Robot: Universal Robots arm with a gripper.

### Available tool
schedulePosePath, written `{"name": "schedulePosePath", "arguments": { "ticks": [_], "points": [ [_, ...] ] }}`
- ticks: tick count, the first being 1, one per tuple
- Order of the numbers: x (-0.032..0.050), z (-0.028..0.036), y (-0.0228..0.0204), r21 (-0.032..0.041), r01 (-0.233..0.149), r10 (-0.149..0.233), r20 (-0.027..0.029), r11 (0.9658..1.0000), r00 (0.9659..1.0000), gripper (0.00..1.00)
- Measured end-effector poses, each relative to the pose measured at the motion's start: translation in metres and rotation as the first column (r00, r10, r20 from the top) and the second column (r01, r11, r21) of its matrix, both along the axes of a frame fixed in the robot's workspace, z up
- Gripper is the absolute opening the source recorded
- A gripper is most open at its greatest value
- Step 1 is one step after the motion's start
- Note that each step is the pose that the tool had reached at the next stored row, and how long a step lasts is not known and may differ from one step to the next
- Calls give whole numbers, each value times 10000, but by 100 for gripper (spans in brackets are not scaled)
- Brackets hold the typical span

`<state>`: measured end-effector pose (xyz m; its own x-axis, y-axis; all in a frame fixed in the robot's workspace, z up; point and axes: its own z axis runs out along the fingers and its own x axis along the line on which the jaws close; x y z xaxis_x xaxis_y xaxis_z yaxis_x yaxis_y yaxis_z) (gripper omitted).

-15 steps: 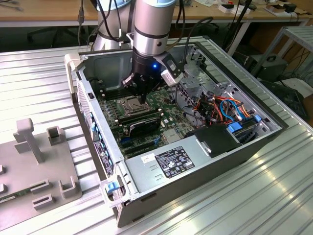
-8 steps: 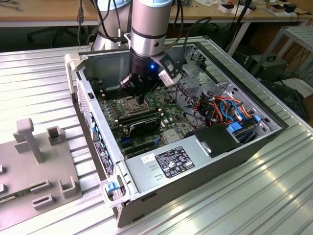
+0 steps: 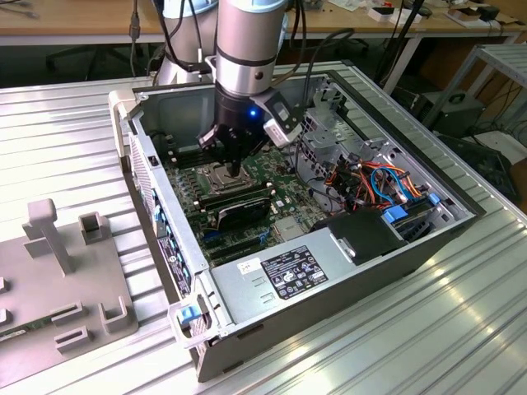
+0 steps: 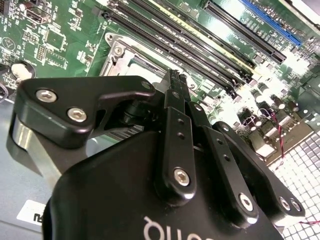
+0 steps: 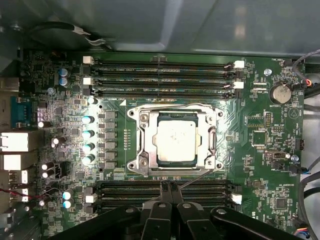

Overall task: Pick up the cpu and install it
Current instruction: 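Install the second cpu locking lever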

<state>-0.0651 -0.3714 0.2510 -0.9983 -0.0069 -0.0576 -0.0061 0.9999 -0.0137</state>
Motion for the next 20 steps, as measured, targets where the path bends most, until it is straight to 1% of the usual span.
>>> {"name": "schedulePosePath", "arguments": {
  "ticks": [4,6,8,12,20],
  "points": [
    [-47,-1,0,-1,0,0,38,10000,10000,11],
    [-78,-2,0,-1,-1,1,71,10000,10000,11],
    [-87,-5,0,0,1,-1,88,10000,10000,11],
    [-91,-20,0,1,0,0,99,10000,10000,11],
    [-141,-67,0,0,0,0,103,10000,9999,11]
  ]
}}
